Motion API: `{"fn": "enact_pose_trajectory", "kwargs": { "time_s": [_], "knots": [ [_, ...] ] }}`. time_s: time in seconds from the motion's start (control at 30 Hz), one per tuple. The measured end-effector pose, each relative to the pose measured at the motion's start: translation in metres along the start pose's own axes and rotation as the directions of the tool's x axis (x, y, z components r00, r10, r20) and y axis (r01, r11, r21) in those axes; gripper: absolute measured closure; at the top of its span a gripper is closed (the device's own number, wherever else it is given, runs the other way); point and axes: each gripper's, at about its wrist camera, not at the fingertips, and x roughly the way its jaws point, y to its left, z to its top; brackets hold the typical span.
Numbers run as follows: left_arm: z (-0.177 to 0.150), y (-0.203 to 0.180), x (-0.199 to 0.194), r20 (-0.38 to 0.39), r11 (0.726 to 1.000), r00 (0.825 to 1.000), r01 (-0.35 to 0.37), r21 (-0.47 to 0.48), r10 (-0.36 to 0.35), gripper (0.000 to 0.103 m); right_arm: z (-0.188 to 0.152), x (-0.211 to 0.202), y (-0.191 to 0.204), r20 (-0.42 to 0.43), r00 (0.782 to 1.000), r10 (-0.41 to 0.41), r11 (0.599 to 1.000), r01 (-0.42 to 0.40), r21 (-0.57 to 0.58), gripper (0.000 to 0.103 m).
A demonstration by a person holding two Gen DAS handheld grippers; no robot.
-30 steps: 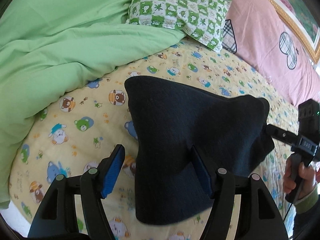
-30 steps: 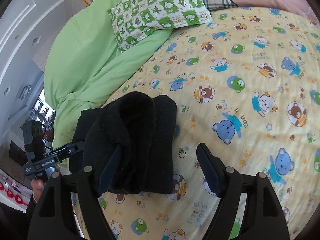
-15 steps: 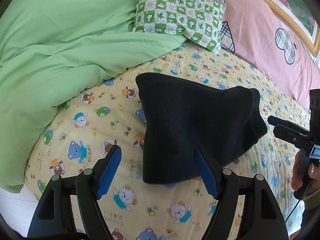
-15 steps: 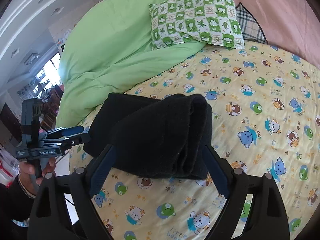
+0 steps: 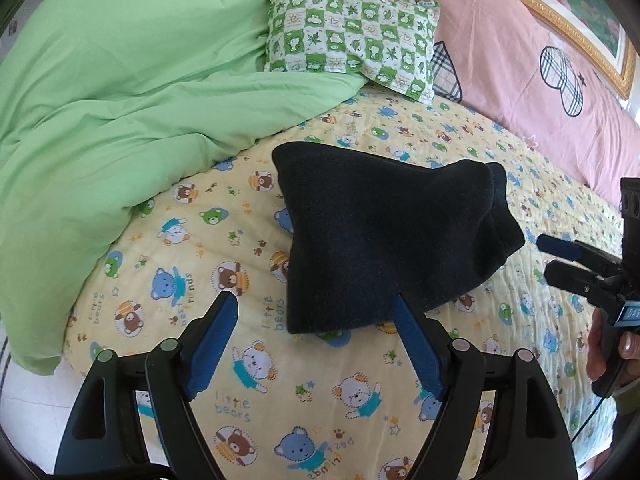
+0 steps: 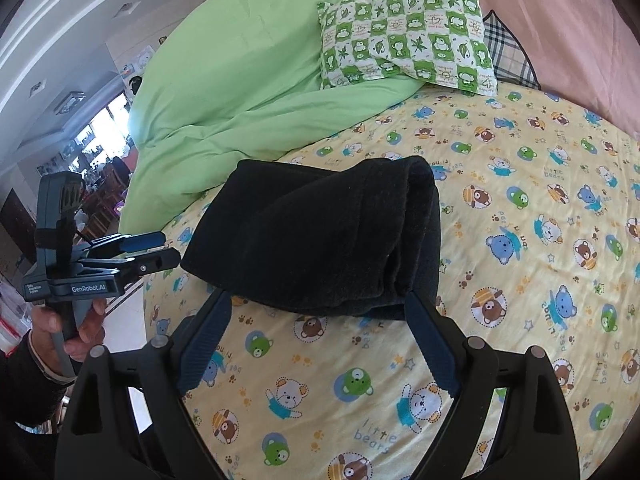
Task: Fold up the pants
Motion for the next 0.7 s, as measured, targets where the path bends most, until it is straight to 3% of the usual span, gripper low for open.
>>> {"fn": "enact_pose_trajectory", "kwargs": {
  "time_s": [0.23,0.43,0.7],
  "knots": [
    [-0.007,0.0,-0.004,0.0,0.999,1.0,-0.027,-0.023,0.027,0.02,-0.003,-0.007,0.0,0.013,0.999,-0.029,0.999,0.03,-0.029,0.014],
    [-0.014,-0.011,-0.001,0.001,0.998,0.998,-0.064,0.025,0.064,0.02,-0.008,-0.011,0.005,0.053,0.996,-0.068,0.997,0.07,-0.044,0.014],
    [-0.023,-0.02,0.009,-0.025,0.995,0.996,-0.079,0.066,0.081,0.019,-0.016,0.002,0.018,0.036,0.994,-0.108,0.986,0.112,-0.127,0.014]
  ]
}}
